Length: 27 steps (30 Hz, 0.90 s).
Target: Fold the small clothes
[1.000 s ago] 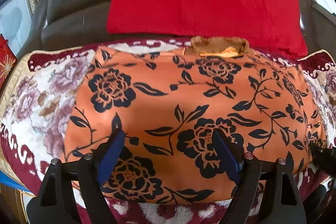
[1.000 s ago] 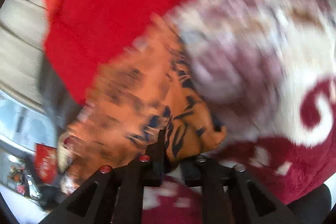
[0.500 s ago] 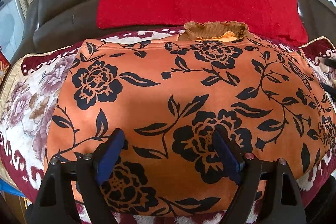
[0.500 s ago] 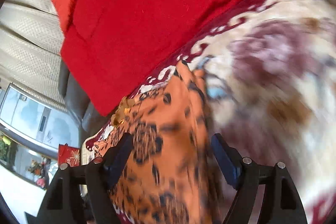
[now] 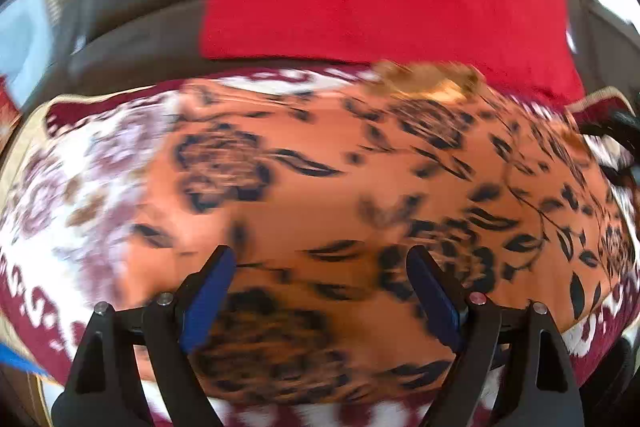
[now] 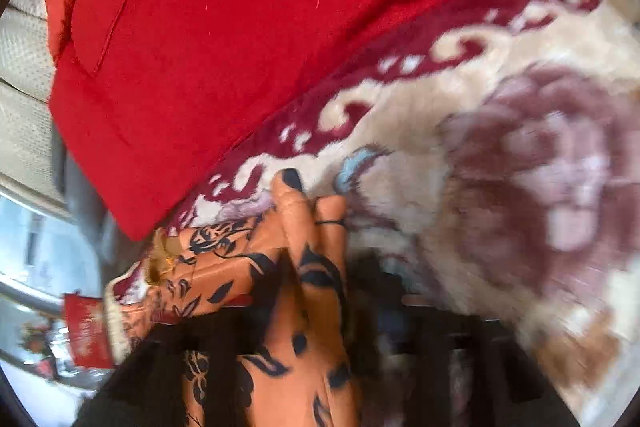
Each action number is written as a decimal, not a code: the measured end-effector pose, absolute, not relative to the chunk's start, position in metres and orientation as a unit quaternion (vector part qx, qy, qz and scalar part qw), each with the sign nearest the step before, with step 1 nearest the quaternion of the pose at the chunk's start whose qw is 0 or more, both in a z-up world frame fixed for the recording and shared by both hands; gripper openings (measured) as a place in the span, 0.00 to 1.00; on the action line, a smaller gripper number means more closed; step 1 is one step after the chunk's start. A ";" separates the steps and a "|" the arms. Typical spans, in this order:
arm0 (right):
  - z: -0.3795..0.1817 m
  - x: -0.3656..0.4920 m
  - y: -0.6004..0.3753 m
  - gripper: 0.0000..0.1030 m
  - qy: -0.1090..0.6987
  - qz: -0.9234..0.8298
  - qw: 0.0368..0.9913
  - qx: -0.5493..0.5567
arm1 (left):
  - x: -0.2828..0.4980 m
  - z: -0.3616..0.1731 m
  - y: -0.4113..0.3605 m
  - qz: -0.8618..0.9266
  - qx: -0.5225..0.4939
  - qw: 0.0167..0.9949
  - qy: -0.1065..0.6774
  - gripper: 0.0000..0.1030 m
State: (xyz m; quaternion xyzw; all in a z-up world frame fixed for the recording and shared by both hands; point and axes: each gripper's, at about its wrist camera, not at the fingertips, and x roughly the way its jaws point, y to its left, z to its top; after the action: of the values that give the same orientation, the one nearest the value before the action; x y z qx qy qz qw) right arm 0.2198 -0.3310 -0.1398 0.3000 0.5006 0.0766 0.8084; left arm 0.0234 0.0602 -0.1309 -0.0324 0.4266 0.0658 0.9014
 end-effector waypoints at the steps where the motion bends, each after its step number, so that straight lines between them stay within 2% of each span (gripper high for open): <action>1: -0.126 0.208 -0.332 0.84 0.479 0.078 0.821 0.300 | 0.018 -0.125 0.076 0.077 -0.049 0.904 0.418 0.85; 6: -0.081 0.156 -0.291 0.84 0.440 0.181 0.826 0.302 | 0.011 -0.113 0.155 0.134 -0.120 0.897 0.403 0.85; 11: -0.094 0.111 -0.232 0.84 0.471 0.251 0.799 0.277 | 0.054 -0.104 0.191 0.105 -0.145 0.896 0.406 0.85; 12: -0.103 0.104 -0.221 0.84 0.483 0.251 0.795 0.269 | 0.066 -0.103 0.194 0.099 -0.145 0.897 0.406 0.82; 13: -0.111 0.102 -0.216 0.84 0.491 0.250 0.792 0.264 | 0.084 -0.104 0.199 0.092 -0.149 0.895 0.410 0.76; 15: -0.126 0.101 -0.211 0.84 0.506 0.246 0.783 0.265 | 0.126 -0.125 0.206 0.100 -0.121 0.875 0.459 0.23; 17: -0.137 0.102 -0.213 0.83 0.509 0.234 0.783 0.268 | 0.146 -0.150 0.224 0.119 -0.148 0.851 0.490 0.26; 20: -0.134 0.091 -0.236 0.83 0.496 0.205 0.784 0.312 | 0.143 -0.134 0.248 0.168 -0.198 0.843 0.471 0.24; 22: -0.133 0.078 -0.253 0.83 0.479 0.190 0.786 0.341 | 0.128 -0.123 0.246 0.147 -0.203 0.855 0.453 0.30; 24: -0.141 0.057 -0.268 0.83 0.471 0.182 0.770 0.389 | 0.104 -0.112 0.235 0.136 -0.184 0.867 0.442 0.51; 26: -0.147 0.035 -0.277 0.83 0.465 0.180 0.754 0.427 | 0.074 -0.103 0.220 0.126 -0.167 0.881 0.425 0.66; 27: -0.153 0.024 -0.281 0.83 0.464 0.179 0.743 0.448 | 0.059 -0.100 0.210 0.120 -0.162 0.886 0.417 0.68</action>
State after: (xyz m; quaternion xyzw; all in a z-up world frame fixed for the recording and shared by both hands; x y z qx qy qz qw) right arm 0.0240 -0.2811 -0.1533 0.4477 0.4644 0.1787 0.7430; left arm 0.0595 0.2100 -0.1003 -0.1619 0.4174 0.1195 0.8862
